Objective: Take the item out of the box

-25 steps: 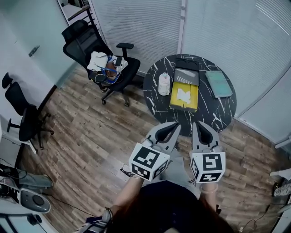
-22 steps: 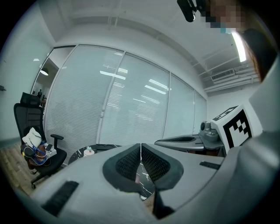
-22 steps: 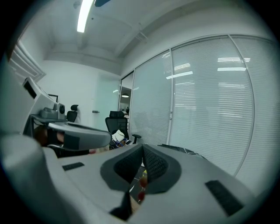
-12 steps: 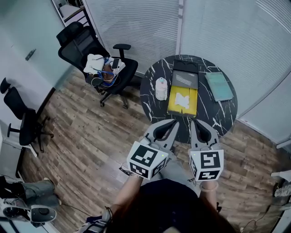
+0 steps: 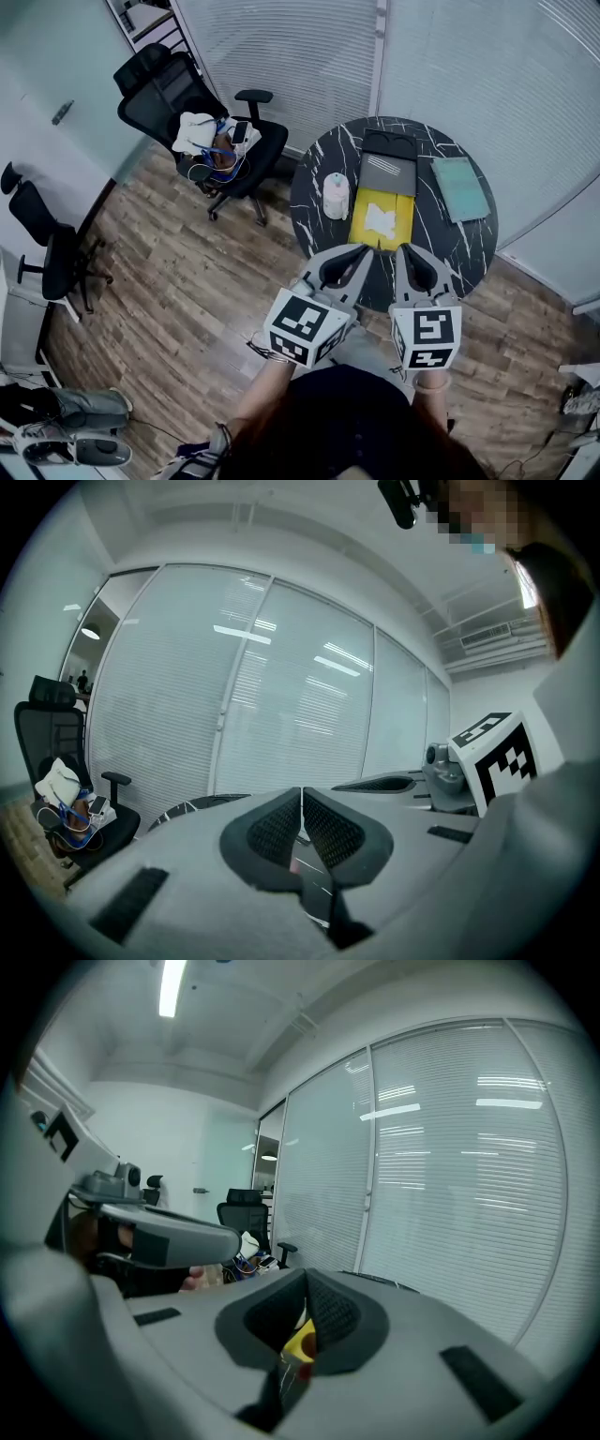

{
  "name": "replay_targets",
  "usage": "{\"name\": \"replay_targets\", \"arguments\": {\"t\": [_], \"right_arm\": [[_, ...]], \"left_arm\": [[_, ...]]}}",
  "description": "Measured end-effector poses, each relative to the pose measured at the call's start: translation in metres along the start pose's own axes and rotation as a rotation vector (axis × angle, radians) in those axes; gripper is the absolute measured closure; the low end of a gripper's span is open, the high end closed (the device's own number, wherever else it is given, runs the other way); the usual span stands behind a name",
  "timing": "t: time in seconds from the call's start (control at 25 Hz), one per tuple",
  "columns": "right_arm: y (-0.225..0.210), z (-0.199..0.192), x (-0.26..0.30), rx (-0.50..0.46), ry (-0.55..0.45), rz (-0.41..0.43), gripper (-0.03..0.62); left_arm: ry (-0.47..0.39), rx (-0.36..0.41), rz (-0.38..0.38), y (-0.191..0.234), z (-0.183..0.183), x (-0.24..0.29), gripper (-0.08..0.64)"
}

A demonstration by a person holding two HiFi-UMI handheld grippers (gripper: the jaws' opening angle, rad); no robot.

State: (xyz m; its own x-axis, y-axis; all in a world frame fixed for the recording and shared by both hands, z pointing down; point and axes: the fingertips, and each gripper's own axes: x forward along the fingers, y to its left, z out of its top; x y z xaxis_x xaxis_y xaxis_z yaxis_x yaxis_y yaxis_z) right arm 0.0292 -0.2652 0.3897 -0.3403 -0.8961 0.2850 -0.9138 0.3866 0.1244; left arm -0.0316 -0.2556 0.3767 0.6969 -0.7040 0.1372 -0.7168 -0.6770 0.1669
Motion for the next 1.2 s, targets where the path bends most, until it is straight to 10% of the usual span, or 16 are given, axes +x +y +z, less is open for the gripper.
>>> {"name": "replay_targets", "arguments": {"t": [1.2], "right_arm": [[-0.043,-0.037,0.1,-0.115,0.16,0.12,0.566]], "left_arm": [[0.003,-0.001,0.017,0.045,0.021,0.081,0.532]]}}
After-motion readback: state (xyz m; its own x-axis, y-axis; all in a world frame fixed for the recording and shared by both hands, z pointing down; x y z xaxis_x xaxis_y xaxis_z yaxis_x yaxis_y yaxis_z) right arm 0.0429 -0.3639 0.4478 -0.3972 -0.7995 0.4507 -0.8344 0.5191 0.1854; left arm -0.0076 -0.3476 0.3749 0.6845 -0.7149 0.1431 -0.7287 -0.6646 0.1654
